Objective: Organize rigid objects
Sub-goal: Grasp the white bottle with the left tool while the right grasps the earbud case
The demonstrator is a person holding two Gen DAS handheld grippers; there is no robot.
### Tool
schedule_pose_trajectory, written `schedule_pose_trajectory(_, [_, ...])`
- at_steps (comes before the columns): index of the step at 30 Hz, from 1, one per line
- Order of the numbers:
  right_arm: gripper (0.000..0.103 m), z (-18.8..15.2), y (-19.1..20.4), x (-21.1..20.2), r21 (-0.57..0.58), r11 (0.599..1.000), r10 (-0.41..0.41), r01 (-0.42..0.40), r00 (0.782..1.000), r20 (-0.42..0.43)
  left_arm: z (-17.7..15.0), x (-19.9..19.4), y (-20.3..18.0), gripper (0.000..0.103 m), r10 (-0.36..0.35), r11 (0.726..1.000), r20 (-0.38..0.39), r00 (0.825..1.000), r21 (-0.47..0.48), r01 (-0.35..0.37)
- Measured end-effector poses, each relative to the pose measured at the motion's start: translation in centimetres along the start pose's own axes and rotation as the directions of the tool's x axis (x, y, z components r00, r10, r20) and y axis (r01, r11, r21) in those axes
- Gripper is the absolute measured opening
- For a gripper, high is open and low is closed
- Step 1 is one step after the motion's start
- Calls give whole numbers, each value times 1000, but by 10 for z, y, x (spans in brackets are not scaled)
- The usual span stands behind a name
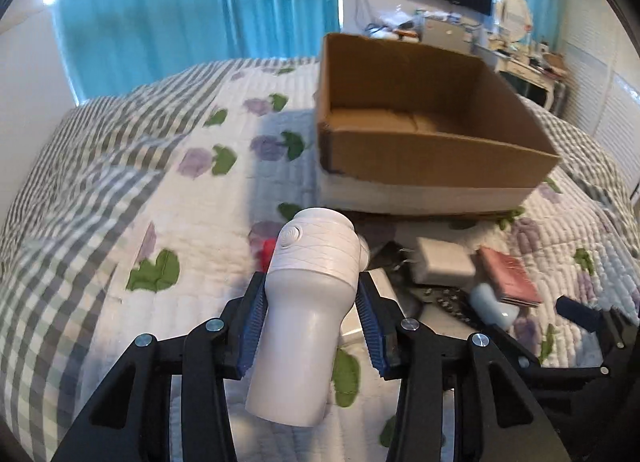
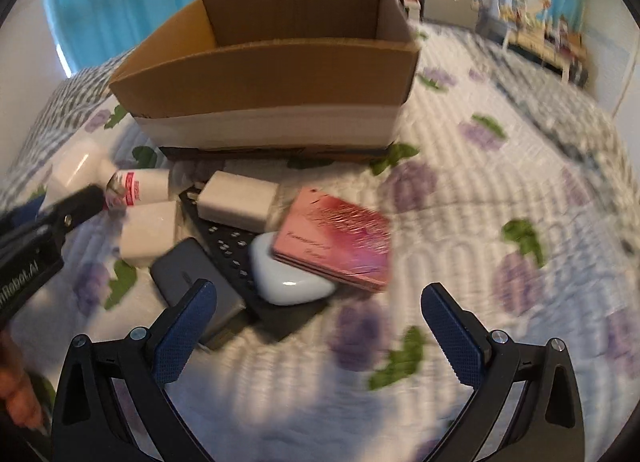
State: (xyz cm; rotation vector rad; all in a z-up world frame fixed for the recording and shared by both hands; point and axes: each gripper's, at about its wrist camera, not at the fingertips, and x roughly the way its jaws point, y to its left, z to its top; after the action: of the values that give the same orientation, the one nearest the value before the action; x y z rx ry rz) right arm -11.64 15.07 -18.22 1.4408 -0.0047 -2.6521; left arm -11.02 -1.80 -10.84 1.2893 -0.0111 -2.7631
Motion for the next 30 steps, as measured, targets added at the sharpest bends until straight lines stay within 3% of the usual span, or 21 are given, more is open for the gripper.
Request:
schedule_pose_trajectory(7, [86, 9, -1, 27, 137, 990, -15, 21, 999, -42, -6, 12, 0, 45, -20, 1000, -41, 999, -15, 20])
schedule_pose_trajectory(11, [85, 11, 0, 42, 160, 986, -30, 40, 998, -61, -7, 13, -2, 45, -33, 999, -43, 999, -8, 33])
schedule_pose_trajectory(14, [68, 11, 0, 39, 164, 986, -7, 14, 999, -41, -9, 13, -2, 45, -36, 999, -43, 998, -9, 35])
schedule_pose_trajectory(15, [57, 10, 1, 38, 165, 986, 21, -15, 999, -37, -9, 12, -2, 45, -38, 999, -44, 998, -8, 38])
schedule_pose_trajectory(22, [57, -4, 7, 17, 144, 988, 57, -54, 998, -19, -11, -1, -9, 45, -56, 998, -29, 998, 11, 57])
schedule_pose_trajectory(30, [57, -13, -2, -35, 99, 994, 42, -48, 997, 61, -7, -31, -15, 45, -80, 997, 3, 997, 11, 80])
